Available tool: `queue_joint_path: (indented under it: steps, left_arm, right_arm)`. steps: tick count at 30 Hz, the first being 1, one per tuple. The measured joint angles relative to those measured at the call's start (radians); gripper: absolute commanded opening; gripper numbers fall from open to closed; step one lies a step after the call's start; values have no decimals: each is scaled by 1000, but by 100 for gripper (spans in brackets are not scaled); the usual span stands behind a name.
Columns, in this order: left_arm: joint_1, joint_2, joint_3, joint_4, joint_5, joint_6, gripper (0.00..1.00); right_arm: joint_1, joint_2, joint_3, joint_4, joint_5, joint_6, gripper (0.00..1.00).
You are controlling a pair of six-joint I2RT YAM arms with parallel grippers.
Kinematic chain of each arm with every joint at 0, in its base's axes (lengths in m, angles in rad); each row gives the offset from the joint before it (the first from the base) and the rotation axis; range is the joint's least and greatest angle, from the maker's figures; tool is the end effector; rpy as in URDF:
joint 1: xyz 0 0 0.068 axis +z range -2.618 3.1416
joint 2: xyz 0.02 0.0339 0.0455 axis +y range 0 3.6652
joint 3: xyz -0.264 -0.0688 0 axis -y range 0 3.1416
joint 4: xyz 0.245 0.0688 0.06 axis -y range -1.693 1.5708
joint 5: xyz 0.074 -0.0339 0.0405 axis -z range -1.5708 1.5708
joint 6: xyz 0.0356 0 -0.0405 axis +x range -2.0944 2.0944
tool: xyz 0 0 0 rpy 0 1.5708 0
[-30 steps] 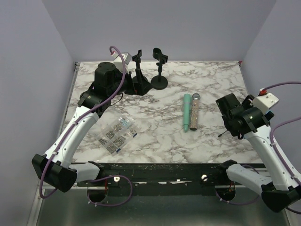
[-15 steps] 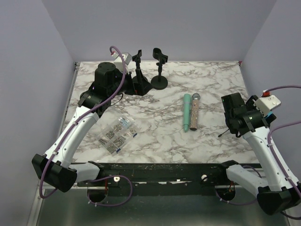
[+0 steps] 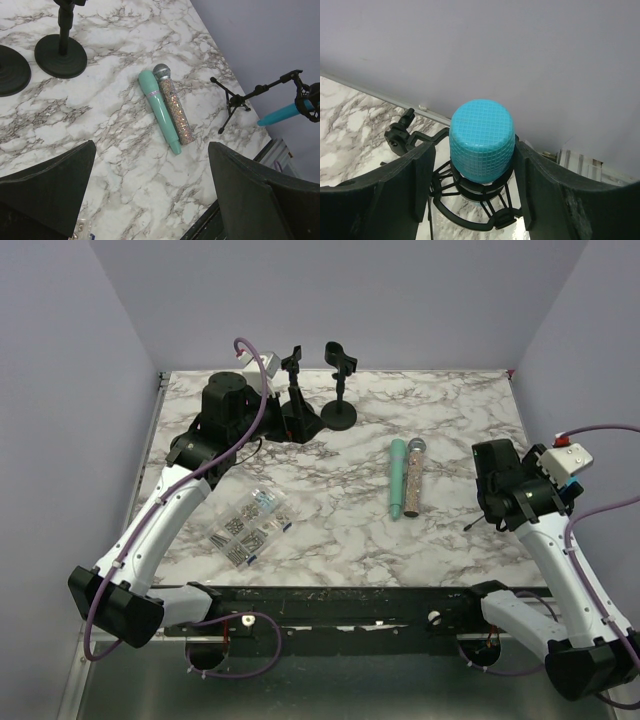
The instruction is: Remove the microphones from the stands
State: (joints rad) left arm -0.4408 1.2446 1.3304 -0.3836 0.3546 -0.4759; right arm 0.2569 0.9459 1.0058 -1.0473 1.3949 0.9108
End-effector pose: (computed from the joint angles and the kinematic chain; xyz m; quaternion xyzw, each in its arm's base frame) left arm 0.2453 -0.1294 0.4128 0.0909 0.7933 -0.3861 0.4619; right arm 0.1547 0.0044 0.3352 0.4107 0.6359 -0.3917 0.5230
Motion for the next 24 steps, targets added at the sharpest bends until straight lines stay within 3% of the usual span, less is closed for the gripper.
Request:
queue_joint_path:
  steps: [7,12,24]
  left_arm:
    - [0,11,0,0,3,-3,99]
    - [0,15,0,0,7,-4,99]
    - [0,16,0,0,17,-5,99]
  right_arm:
    - [-4,-6,1,38,7,-45,42]
    - [-4,-28,23,91,6,-135,34]
    - [-4,-178,93,564,-6,-721,25]
